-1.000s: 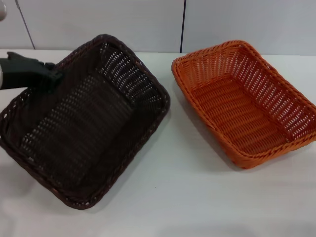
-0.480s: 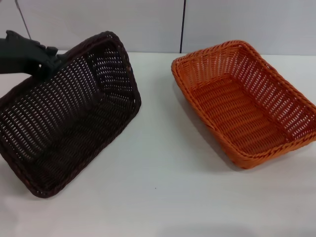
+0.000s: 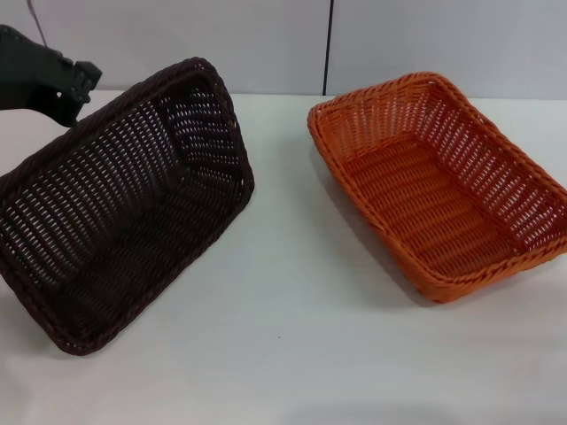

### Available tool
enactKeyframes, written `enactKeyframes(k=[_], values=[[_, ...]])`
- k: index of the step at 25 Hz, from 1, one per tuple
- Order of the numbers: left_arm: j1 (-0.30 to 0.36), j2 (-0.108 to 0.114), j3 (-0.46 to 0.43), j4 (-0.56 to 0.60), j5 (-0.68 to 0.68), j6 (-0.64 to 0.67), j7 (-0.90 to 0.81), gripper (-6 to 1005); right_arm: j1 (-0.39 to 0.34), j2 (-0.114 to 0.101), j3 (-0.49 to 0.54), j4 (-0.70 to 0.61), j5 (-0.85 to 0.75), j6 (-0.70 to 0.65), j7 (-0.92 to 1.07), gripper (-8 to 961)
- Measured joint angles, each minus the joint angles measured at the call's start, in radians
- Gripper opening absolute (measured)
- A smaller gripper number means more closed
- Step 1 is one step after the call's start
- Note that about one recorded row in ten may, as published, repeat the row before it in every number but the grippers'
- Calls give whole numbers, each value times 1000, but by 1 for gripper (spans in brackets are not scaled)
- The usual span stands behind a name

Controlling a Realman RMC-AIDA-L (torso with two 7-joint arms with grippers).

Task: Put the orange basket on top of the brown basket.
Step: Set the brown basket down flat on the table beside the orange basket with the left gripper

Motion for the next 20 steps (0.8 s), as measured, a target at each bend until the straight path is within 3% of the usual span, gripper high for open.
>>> enactKeyframes(k=[6, 12, 13, 14, 20], values=[[33, -3, 70, -50, 20, 10, -34, -2, -1, 0, 0, 0, -1, 0, 1, 826], [37, -4, 206, -49, 149, 20, -74, 74, -1, -1, 0, -3, -1, 1, 1, 826], [40, -5, 324, -46, 310, 71, -139, 87, -2, -2, 0, -5, -1, 0, 1, 826], [39, -4, 364, -43, 365, 92, -170, 161, -2, -3, 0, -7, -1, 0, 1, 826], [27, -3, 380, -25, 386, 112, -194, 544, -5, -4, 0, -11, -1, 0, -1, 825]])
